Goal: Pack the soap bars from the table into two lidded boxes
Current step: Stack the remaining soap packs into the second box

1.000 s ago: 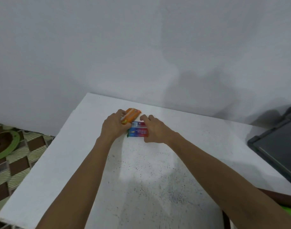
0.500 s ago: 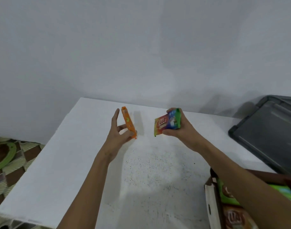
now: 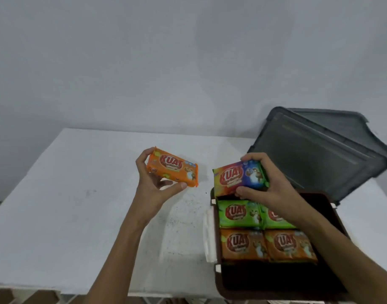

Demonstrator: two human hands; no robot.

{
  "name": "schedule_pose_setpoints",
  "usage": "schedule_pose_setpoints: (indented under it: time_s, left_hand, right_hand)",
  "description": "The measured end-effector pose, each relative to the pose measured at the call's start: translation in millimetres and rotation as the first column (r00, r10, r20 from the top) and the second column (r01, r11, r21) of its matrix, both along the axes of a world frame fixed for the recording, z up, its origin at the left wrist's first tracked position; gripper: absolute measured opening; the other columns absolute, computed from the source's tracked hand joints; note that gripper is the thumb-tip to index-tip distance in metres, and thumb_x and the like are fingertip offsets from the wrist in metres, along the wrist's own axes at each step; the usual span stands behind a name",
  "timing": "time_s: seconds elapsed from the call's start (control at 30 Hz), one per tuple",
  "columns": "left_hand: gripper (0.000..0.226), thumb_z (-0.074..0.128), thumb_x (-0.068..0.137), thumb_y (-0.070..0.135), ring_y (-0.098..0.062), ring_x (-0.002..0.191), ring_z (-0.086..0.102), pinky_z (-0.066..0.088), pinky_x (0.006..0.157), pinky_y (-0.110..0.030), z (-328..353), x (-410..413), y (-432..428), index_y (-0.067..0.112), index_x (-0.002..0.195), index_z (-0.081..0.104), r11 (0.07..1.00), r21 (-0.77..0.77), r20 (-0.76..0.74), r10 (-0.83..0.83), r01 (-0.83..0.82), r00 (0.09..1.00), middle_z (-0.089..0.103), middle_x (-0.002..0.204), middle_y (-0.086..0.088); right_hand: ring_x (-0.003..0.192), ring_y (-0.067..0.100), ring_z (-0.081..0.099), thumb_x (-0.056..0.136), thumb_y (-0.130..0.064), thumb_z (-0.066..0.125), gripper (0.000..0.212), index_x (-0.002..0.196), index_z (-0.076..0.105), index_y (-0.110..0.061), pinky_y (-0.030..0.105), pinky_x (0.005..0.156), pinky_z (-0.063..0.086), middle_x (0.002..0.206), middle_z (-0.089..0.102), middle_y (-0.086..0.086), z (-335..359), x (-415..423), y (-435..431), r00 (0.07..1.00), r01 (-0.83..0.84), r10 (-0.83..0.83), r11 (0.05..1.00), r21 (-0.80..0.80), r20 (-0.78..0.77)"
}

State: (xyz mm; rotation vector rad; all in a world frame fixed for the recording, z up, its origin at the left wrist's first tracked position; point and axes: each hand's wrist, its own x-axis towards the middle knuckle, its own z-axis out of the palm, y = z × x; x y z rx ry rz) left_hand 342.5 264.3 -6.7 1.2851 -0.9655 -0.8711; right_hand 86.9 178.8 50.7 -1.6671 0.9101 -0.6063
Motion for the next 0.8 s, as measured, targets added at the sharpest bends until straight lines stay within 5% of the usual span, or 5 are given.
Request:
schedule_pose_setpoints:
  time_s: [0.2, 0.47, 0.67, 0.8]
  left_hand:
    - [0.104, 0.079, 0.066, -0.007, -0.014, 0.107, 0.064, 0.056, 0.082, -0.029, -7.7, -60.9, 14.8, 0.04, 0.141, 0.025, 0.998, 0.011, -0.025, -0.055, 0.055, 0.998, 0.055, 0.119, 0.003]
    - [0.089, 0.077, 0.072, -0.005, -0.011, 0.106, 0.064, 0.056, 0.079, -0.025, -21.9, -99.3, 24.8, 0.038, 0.135, 0.032, 0.998, 0.065, -0.051, -0.017, 0.02, 0.999, 0.056, 0.12, 0.001]
    - [0.086, 0.077, 0.073, -0.005, -0.005, 0.101, 0.065, 0.055, 0.074, -0.02, -19.9, -104.7, 26.8, 0.037, 0.133, 0.032, 0.997, 0.078, -0.03, 0.022, -0.019, 0.999, 0.056, 0.118, 0.004]
    - [0.086, 0.079, 0.071, -0.003, -0.01, 0.104, 0.064, 0.055, 0.076, -0.02, -20.2, -107.2, 27.4, 0.039, 0.131, 0.033, 0.997, 0.079, 0.005, 0.018, -0.018, 1.0, 0.056, 0.118, 0.004]
  right_hand:
    - [0.108, 0.017, 0.066, 0.08, -0.013, 0.076, 0.054, 0.123, 0.052, -0.035, 0.035, 0.078, 0.06, 0.12, 0.059, -0.008, -8.3, -74.9, 27.4, 0.992, -0.079, 0.087, 0.993, 0.085, -0.096]
    - [0.122, 0.014, 0.057, 0.087, 0.007, 0.063, 0.061, 0.133, 0.048, -0.029, 0.037, 0.094, 0.055, 0.137, 0.048, -0.002, -51.7, -95.9, 48.6, 0.958, -0.247, 0.282, 0.901, 0.357, -0.049]
    - [0.109, 0.014, 0.063, 0.093, -0.025, 0.063, 0.064, 0.141, 0.033, -0.054, 0.032, 0.09, 0.056, 0.138, 0.052, -0.017, -70.4, -91.5, 48.6, 0.82, -0.371, 0.294, 0.926, -0.064, -0.491]
    - [0.105, 0.011, 0.061, 0.093, -0.035, 0.061, 0.066, 0.144, 0.023, -0.055, 0.034, 0.093, 0.053, 0.135, 0.056, -0.012, -72.5, -91.1, 54.2, 0.74, -0.431, 0.23, 0.884, -0.183, -0.632]
